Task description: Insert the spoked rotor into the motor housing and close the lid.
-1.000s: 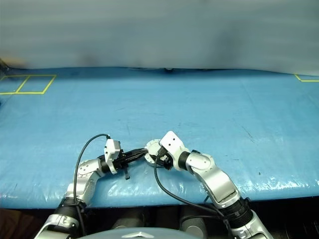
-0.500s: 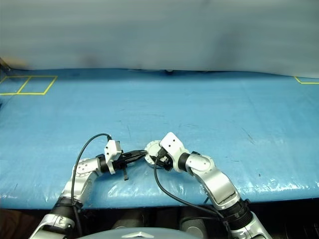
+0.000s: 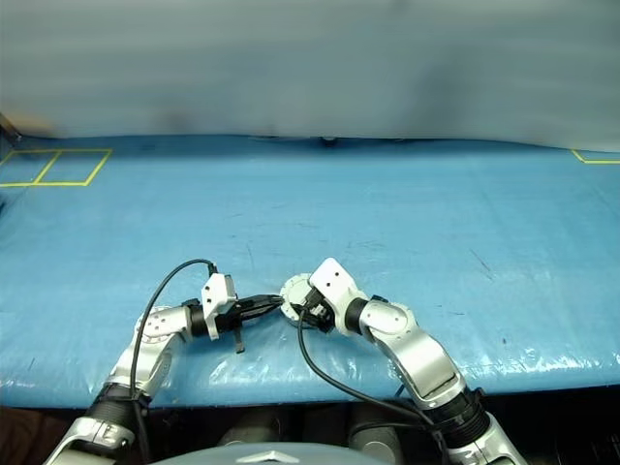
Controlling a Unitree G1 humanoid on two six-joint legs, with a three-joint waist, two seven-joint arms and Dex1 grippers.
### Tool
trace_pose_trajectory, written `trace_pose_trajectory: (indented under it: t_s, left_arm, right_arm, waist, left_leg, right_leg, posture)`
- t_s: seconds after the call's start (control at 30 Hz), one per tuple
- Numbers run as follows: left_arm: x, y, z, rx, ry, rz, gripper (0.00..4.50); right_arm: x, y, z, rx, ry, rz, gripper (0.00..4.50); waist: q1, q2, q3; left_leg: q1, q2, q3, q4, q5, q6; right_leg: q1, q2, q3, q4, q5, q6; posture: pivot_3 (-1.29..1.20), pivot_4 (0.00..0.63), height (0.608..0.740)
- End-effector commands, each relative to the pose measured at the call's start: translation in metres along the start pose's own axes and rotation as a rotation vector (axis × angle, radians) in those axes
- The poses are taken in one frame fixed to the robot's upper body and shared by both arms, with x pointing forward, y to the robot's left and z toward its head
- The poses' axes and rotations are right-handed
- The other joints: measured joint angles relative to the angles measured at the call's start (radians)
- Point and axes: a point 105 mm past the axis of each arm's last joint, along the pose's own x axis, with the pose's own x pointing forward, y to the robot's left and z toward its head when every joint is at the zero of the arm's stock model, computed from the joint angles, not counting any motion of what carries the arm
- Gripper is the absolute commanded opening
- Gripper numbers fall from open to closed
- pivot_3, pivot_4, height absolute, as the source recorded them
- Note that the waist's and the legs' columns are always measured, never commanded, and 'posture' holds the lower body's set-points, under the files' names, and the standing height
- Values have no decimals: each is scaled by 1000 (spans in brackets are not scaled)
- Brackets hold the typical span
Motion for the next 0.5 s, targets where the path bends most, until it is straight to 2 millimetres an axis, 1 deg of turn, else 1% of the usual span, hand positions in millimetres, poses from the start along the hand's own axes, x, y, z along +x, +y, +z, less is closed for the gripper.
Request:
trace_pose_trajectory:
  t_s: [0.03,0.17,0.33,0.5]
  left_arm:
    - [-7,-4,2,-58,-70,0,0]
    - [-12,-3,8,-95,-111,-13,0]
    - [-15,-2,-3,-64,-29,-14,0]
    - [-11,-6,-9,-46,12,-49,0]
  right_arm:
    - [0,-10,-49,62,197,-59,3013]
    - [1,-10,-40,55,163,-53,3013]
    - [2,-7,-33,65,127,-39,3013]
    - [2,-8,-28,67,100,-42,3013]
  waist:
    - [-4,-1,2]
    - [-7,-4,11]
    - [-8,-3,16]
    - [-8,-3,19]
  left_leg:
    - [0,0,0,0,0,0]
    - [0,1,0,0,0,0]
    - [-2,2,0,0,0,0]
    - [-2,3,0,0,-1,-2]
  right_leg:
    - [-1,0,0,0,0,0]
    - [-3,0,-1,0,0,0]
    - [-5,0,-4,0,0,0]
    - [-6,0,-5,0,0,0]
  posture:
    - [0,150,740]
    - [0,150,740]
    - [0,150,740]
    - [0,150,740]
